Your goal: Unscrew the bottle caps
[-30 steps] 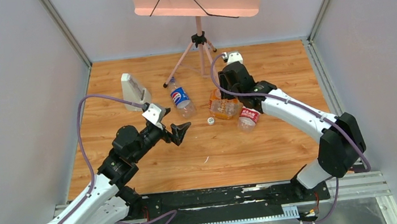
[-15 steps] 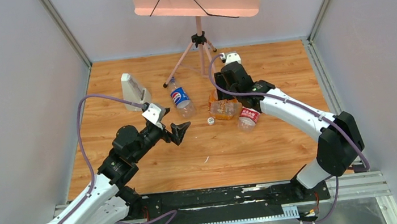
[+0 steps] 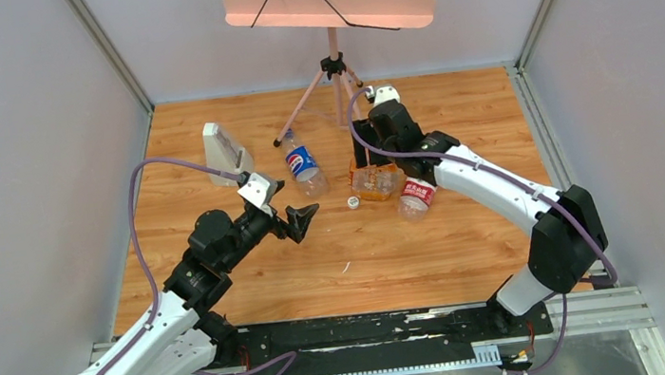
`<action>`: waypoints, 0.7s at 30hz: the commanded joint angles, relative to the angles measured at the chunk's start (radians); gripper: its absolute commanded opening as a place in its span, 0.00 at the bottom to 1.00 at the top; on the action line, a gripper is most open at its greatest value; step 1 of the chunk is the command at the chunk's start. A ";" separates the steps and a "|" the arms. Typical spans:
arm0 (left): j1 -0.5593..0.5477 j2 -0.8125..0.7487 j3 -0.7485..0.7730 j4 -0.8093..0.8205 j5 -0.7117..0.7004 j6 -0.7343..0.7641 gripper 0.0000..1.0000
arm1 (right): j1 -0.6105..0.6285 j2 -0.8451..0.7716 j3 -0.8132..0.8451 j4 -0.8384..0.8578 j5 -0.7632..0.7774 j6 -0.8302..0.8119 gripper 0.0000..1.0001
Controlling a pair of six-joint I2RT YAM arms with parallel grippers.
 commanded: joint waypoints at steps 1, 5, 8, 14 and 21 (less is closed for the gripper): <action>-0.002 -0.011 -0.001 0.025 -0.014 -0.014 1.00 | 0.006 -0.042 0.047 0.007 -0.029 0.007 0.73; -0.002 -0.016 -0.002 0.026 -0.026 -0.017 1.00 | 0.006 -0.091 0.034 0.007 -0.053 0.018 0.75; -0.002 -0.017 -0.003 0.028 -0.040 -0.024 1.00 | 0.005 -0.147 0.013 0.012 -0.056 0.024 0.76; -0.002 -0.017 -0.004 0.031 -0.071 -0.054 1.00 | -0.003 -0.294 -0.061 0.062 0.042 0.028 0.80; -0.002 -0.023 0.005 0.000 -0.119 -0.108 1.00 | -0.312 -0.426 -0.270 0.143 -0.131 0.226 0.85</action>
